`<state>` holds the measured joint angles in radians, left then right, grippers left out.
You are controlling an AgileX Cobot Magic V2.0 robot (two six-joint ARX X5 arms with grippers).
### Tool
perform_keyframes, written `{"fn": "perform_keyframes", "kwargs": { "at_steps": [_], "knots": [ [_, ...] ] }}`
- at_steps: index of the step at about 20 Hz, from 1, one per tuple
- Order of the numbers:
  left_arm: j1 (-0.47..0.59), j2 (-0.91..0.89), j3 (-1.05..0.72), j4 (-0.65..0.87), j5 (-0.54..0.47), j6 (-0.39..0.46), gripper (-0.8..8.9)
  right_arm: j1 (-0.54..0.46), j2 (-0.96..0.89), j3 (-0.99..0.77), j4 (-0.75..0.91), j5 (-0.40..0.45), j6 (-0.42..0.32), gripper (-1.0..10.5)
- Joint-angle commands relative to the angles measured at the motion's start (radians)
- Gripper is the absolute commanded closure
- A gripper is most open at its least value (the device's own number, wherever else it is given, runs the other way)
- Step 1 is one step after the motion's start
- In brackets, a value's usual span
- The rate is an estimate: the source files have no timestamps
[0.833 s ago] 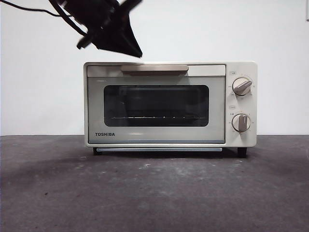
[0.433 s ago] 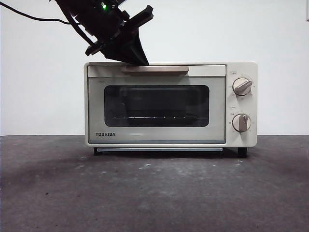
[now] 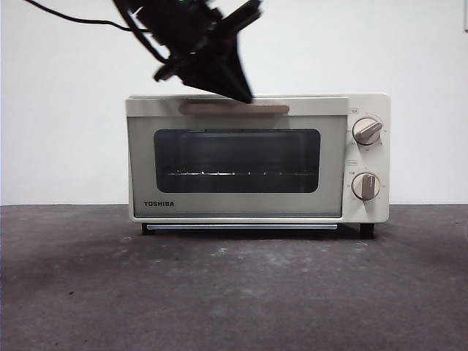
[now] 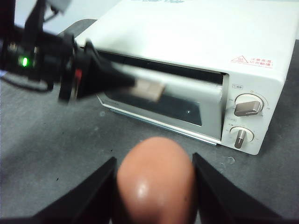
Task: Eggoven
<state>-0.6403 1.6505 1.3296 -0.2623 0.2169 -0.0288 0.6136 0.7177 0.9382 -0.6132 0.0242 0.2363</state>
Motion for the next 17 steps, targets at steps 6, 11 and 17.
{"fn": "perform_keyframes", "kwargs": {
  "at_steps": [6, 11, 17],
  "knots": [
    [-0.115, 0.046, -0.012, -0.156, -0.011, 0.017, 8.06, 0.006, 0.006, 0.019, 0.014, 0.002, -0.012, 9.4],
    [-0.186, 0.046, -0.012, -0.253, -0.011, 0.008, 8.06, 0.006, 0.006, 0.019, 0.014, 0.003, -0.012, 9.4],
    [-0.217, -0.019, -0.012, -0.302, -0.011, -0.016, 8.06, 0.006, 0.064, 0.019, 0.017, 0.002, -0.008, 9.4]
  ]
}}
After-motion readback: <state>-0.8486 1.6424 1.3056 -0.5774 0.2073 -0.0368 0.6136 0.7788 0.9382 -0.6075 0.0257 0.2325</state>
